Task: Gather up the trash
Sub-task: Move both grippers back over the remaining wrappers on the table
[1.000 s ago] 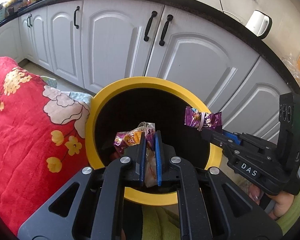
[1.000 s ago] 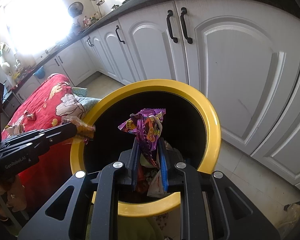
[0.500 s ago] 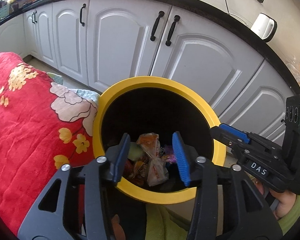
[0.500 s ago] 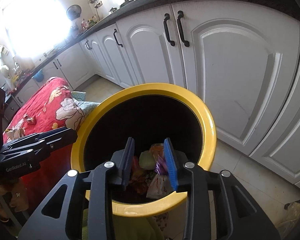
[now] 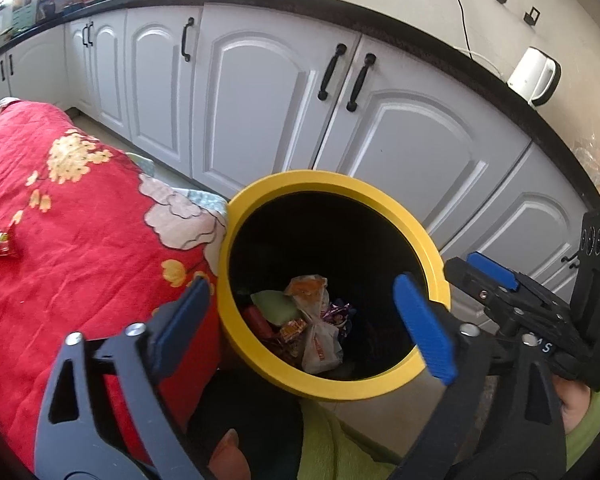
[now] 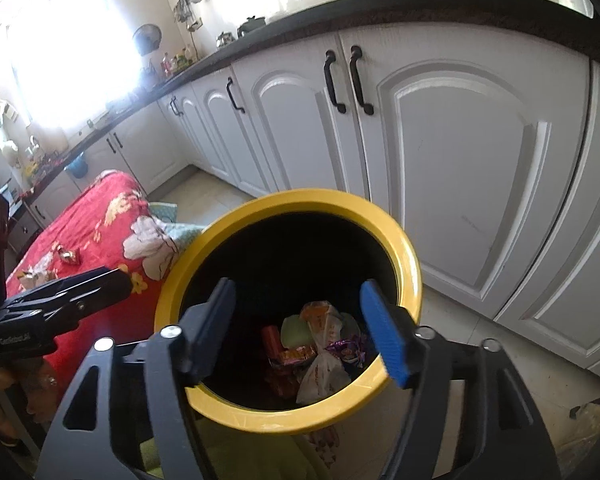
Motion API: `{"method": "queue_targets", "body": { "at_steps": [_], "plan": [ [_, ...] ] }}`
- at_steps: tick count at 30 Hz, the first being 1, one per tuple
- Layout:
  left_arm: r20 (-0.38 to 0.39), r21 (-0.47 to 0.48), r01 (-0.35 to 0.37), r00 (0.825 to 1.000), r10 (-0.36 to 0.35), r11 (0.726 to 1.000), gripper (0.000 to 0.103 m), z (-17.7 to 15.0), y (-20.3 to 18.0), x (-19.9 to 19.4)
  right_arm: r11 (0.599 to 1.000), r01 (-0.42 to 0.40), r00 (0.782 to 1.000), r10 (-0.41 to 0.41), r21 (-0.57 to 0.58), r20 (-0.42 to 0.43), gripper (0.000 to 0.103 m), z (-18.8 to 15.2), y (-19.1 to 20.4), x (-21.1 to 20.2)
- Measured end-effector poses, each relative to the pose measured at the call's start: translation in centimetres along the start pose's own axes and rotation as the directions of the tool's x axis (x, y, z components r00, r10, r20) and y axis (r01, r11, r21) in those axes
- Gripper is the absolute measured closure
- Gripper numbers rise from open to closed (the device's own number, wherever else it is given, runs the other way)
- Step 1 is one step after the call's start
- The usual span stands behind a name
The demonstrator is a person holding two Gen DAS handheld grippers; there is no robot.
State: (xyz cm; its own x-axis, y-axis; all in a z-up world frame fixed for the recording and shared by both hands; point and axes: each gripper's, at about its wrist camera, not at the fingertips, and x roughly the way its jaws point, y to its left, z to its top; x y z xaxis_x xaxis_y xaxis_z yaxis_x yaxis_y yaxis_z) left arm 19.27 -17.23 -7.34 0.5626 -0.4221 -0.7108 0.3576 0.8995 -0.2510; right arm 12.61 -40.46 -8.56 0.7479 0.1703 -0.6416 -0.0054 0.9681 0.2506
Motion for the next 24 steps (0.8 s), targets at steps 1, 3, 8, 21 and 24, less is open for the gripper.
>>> {"method": "queue_targets", "body": {
  "at_steps": [1,3,8,21,24],
  "plan": [
    [0.006,-0.004,-0.006,1.000,0.006,1.000,0.011,0.0,0.1,-0.3,1.000,0.002,1.000,-0.002,0.002,0.008,0.031,0.2,0.1,-0.3],
    [0.017,-0.010,-0.013,1.000,0.013,1.000,0.011,0.2,0.4,-0.9,1.000,0.001,1.000,-0.001,0.000,0.020,0.030,0.4,0.3,-0.8],
    [0.059,-0.012,-0.038,0.997,0.039,0.999,0.011,0.4,1.0,-2.9,1.000,-0.007,0.999,0.008,-0.013,0.045,0.026,0.8,1.2,-1.8],
    [0.157,-0.055,-0.106,0.981,0.114,0.993,0.011,0.7,4.2,-8.2,0.993,-0.071,0.993,0.079,-0.099,0.084,0.019,2.1,6.7,-3.4],
    [0.176,-0.081,-0.120,0.976,0.132,0.990,0.011,0.7,5.4,-9.5,0.988,-0.087,0.992,0.098,-0.124,0.086,0.019,2.3,8.1,-3.5]
  ]
}}
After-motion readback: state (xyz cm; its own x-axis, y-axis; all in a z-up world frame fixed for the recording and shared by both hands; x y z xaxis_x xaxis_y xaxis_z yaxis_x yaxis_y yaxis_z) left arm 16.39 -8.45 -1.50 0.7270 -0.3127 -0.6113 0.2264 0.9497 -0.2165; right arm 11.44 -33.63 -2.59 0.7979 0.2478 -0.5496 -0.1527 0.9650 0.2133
